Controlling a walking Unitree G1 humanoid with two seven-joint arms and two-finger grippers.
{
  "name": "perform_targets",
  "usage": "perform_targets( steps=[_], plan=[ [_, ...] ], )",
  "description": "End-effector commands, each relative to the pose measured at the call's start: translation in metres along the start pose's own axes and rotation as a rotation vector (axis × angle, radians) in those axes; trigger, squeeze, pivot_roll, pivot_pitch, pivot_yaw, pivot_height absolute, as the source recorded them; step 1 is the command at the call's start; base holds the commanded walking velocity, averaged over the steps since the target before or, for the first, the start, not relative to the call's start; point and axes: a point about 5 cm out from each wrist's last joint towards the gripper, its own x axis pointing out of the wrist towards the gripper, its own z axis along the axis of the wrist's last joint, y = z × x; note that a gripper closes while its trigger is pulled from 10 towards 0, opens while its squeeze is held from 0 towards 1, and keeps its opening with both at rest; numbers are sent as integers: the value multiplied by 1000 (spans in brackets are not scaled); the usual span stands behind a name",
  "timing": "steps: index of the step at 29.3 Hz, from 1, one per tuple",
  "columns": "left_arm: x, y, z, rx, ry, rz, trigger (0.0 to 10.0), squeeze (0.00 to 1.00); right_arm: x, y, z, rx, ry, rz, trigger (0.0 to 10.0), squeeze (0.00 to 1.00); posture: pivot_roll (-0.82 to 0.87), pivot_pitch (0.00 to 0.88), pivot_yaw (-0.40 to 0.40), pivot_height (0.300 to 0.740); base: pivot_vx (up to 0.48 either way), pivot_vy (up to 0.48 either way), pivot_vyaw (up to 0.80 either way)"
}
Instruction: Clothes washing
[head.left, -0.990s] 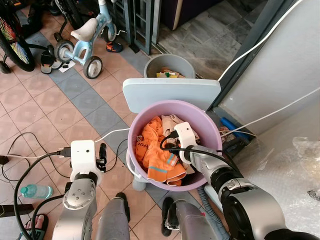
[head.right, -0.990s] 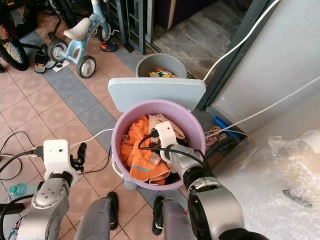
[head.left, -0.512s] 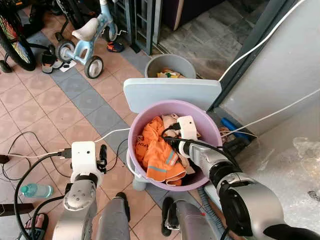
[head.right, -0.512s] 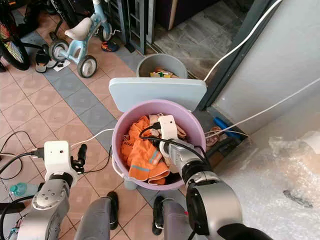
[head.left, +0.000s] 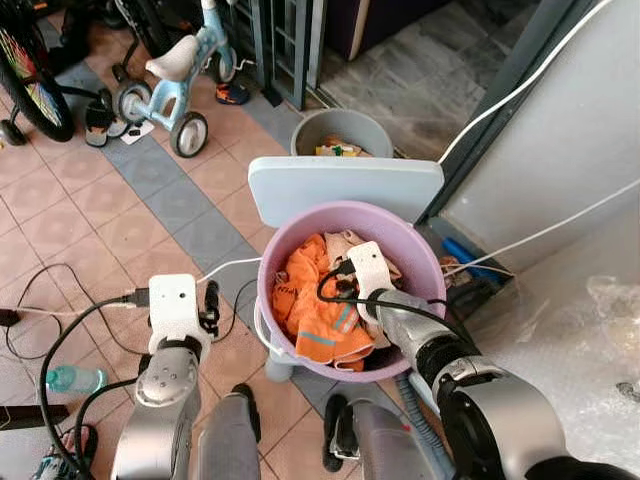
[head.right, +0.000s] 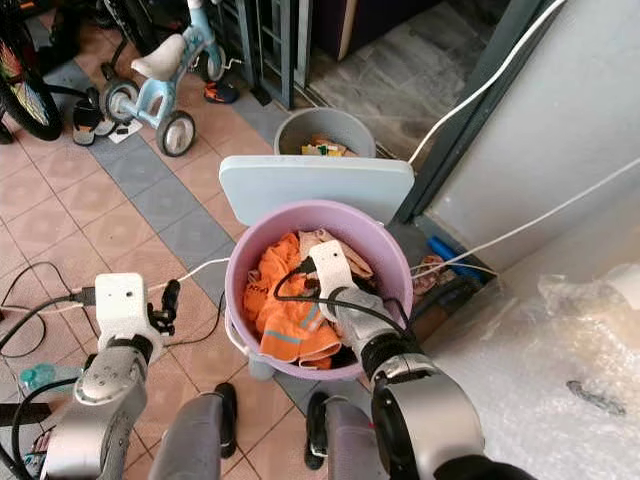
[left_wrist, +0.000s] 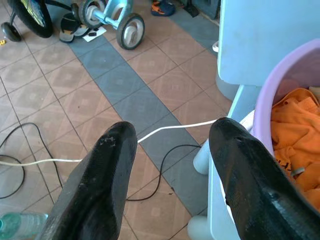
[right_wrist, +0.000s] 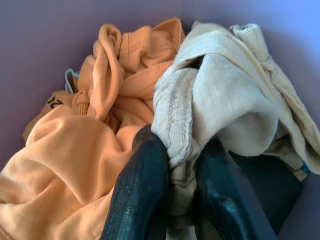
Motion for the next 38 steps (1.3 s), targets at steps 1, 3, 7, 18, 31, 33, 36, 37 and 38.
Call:
perform_targets(
  steps=[1, 3, 7, 18, 31, 33, 36, 37, 38],
  plan=[
    [1, -3, -3, 2, -1, -10, 10000, 0, -3, -9, 9, 31, -83, -29, 0, 0, 136, 152, -65, 740, 0, 0, 0],
    [5, -6, -1, 3, -18, -26, 10000, 0, -5, -15, 19, 54, -153, -32, 0, 0, 116, 131, -64, 740, 0, 0, 0],
    [12, -14, 6, -16, -48, -54, 10000, 0, -16, -29, 42, 85, -320, -51, 0, 0, 84, 101, -53, 740, 0, 0, 0],
    [29, -38, 21, -35, -132, -104, 10000, 0, -84, -50, 106, -20, -805, -218, 0, 0, 1, 34, -15, 740, 0, 0, 0],
    [38, -43, 24, -26, -157, -126, 10000, 0, -85, -50, 87, 9, -736, -274, 0, 0, 5, 22, -13, 740, 0, -117, 0],
    [39, -41, 23, -25, -159, -120, 10000, 0, -85, -51, 89, 4, -740, -279, 0, 0, 8, 26, -15, 740, 0, -253, 0],
    [39, -40, 23, -27, -158, -111, 10000, 0, -85, -53, 95, 0, -748, -285, 0, 0, 7, 29, -12, 740, 0, -249, 0],
    [39, -39, 22, -28, -157, -110, 10000, 0, -86, -53, 99, -3, -757, -285, 0, 0, 6, 28, -10, 740, 0, -247, 0],
    [39, -40, 22, -28, -156, -111, 10000, 0, -86, -53, 102, -6, -762, -285, 0, 0, 4, 29, -9, 740, 0, -251, 0]
  ],
)
